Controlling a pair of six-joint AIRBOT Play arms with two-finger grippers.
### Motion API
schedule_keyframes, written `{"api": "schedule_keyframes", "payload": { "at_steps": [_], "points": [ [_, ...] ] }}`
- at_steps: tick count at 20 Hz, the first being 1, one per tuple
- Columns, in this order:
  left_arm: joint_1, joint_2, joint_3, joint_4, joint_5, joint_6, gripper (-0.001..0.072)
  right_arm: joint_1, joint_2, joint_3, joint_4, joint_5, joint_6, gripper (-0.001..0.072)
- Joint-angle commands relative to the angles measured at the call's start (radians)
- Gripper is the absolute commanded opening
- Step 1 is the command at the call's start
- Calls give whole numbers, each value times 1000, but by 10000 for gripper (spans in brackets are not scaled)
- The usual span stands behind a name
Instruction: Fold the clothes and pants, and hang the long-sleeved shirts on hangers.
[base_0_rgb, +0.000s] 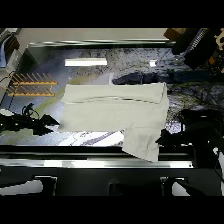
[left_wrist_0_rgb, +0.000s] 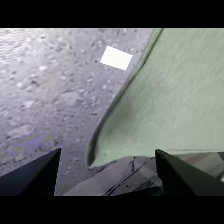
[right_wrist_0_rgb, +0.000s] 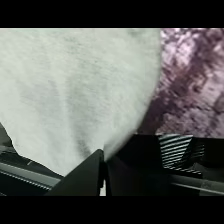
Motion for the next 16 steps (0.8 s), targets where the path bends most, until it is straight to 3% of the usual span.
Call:
{"api": "schedule_keyframes", "payload": {
  "at_steps": [1,5,6,7,9,10,13,16],
  "points": [
    [-23,-31,-23,8,40,-1,652,0,36,0,10,-11,20,50],
    [-53,-47,-23,-14,69,-8,640,0,98,0,9,-14,40,50],
    [-70,-49,-23,-18,69,-8,537,0,111,0,10,-15,46,50],
    [-87,-50,-23,-18,69,-8,383,0,126,0,10,-16,50,50],
    [-116,-49,-23,-21,45,-7,13,0,158,0,10,-30,60,50],
    [-119,-46,-23,-21,19,-11,14,0,172,0,10,-44,69,50],
    [-84,11,-23,18,-87,-153,12,0,248,0,5,-141,113,49],
    [-60,201,-23,150,-133,-219,11,0,389,0,-10,-294,235,49]
  ]
}}
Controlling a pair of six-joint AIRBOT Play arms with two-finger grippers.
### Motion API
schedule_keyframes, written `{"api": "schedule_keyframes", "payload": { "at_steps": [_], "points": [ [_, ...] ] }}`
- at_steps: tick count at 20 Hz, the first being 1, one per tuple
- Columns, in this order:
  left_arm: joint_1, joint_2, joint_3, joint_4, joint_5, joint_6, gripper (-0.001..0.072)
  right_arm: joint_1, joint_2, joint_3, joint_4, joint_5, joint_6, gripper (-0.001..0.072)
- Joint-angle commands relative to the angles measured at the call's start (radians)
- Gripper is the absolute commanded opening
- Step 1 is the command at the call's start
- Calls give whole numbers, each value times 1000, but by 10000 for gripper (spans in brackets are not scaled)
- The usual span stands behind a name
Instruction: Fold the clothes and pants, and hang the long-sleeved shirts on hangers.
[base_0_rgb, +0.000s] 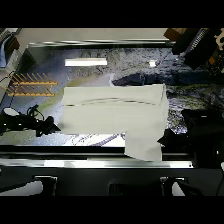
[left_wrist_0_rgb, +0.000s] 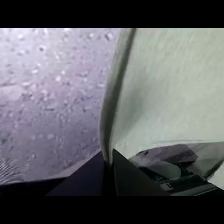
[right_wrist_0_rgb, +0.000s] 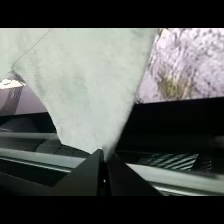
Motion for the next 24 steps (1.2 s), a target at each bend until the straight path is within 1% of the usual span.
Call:
{"api": "schedule_keyframes", "payload": {
  "at_steps": [1,2,3,4,6,8,10,12,14,18,21,24],
  "points": [
    [26,198,1,119,-82,-106,11,0,177,0,-11,-182,143,49],
    [29,261,1,114,-77,-108,11,0,240,0,2,-198,182,49],
    [25,305,2,106,-57,-124,11,0,299,1,34,-183,209,48],
    [16,332,5,87,-19,-130,11,0,330,1,70,-141,230,48],
    [-26,322,32,68,81,-130,11,0,305,15,124,2,227,48],
    [-76,265,86,68,187,-146,11,0,190,52,204,177,173,48],
    [-116,173,168,68,258,-153,11,1,36,112,296,283,105,49],
    [-139,72,261,68,320,-174,11,31,-125,205,323,360,63,49],
    [-152,-31,362,68,342,-176,11,74,-273,324,322,413,44,49],
    [-178,-225,558,69,342,-174,11,99,-483,516,319,495,59,49],
    [-197,-347,677,69,341,-175,11,109,-582,599,312,518,72,49],
    [-212,-441,764,69,344,-175,11,126,-650,631,312,557,79,49]
  ]
}}
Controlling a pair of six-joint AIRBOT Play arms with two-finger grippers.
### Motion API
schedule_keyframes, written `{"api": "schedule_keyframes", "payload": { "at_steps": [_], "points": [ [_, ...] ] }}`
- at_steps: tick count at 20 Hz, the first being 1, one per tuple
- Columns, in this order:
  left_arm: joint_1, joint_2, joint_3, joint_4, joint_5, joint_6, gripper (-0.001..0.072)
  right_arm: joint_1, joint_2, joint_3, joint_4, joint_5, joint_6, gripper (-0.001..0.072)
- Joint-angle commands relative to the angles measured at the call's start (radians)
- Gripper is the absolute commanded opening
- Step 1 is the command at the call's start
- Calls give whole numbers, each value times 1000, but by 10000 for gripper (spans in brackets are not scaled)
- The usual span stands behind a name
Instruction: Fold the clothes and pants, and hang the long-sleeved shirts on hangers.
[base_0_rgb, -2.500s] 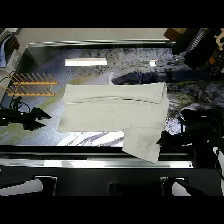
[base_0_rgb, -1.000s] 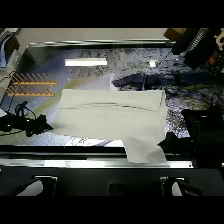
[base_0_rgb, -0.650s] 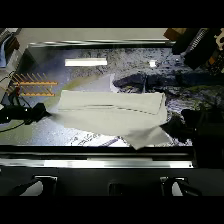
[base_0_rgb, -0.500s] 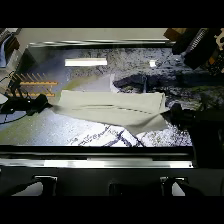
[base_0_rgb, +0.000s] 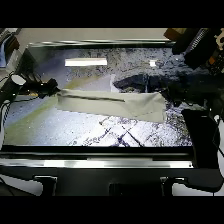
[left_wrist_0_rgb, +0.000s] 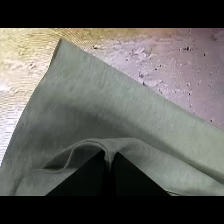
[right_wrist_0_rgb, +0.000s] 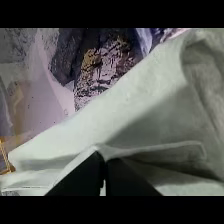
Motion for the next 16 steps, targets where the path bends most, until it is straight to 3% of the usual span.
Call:
{"api": "schedule_keyframes", "payload": {
  "at_steps": [1,4,5,7,8,10,11,12,16],
  "points": [
    [-21,-126,119,0,15,0,11,24,-99,56,0,60,10,49],
    [-37,-196,165,1,15,0,13,45,-156,56,-8,61,10,51],
    [-42,-208,165,1,12,0,50,51,-170,56,-9,53,10,65],
    [-39,-206,171,2,-14,0,444,29,-172,67,-8,-13,9,333],
    [-28,-198,193,4,-66,-2,531,-11,-160,93,-13,-100,-20,480],
    [-10,-174,255,24,-185,-5,536,-124,-127,160,-79,-289,-61,645],
    [-9,-155,287,64,-238,-4,552,-178,-116,183,-128,-350,-60,689],
    [-12,-134,309,117,-274,-5,636,-225,-117,196,-158,-393,-57,689],
    [-39,-42,357,297,-373,-60,710,-259,-189,197,-166,-423,-142,696]
  ]
}}
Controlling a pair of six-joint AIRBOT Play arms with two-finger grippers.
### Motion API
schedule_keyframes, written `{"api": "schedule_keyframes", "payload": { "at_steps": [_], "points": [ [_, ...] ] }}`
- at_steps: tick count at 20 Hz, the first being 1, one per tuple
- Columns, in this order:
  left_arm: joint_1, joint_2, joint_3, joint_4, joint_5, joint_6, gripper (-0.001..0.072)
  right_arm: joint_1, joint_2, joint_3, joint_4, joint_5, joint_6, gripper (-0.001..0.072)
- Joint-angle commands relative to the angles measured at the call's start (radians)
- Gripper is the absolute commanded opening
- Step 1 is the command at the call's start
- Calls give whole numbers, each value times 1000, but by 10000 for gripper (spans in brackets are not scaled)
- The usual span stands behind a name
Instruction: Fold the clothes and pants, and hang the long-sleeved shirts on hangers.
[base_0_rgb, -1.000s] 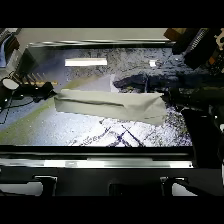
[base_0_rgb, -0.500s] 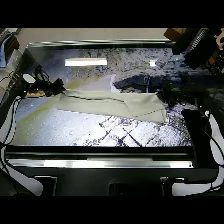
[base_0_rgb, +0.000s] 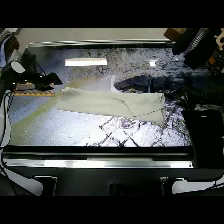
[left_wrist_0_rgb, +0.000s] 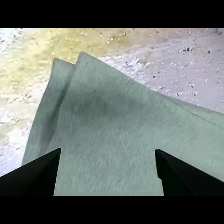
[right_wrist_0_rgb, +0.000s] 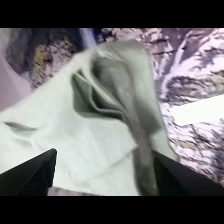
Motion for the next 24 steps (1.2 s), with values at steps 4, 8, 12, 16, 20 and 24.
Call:
{"api": "schedule_keyframes", "payload": {
  "at_steps": [4,8,12,16,20,24],
  "points": [
    [-19,124,42,140,-150,-46,710,-41,-143,15,29,-84,-159,697],
    [-20,151,42,140,-156,-65,710,-35,-206,15,81,-74,-203,696],
    [-21,150,42,139,-156,-82,710,42,-232,15,77,-50,-216,695],
    [-20,150,42,138,-156,-82,710,142,-233,15,45,0,-202,649],
    [-27,140,39,134,-156,-81,708,206,-232,17,15,65,-166,199],
    [-72,81,39,41,-145,-81,10,200,-177,108,11,15,-61,51]
  ]
}}
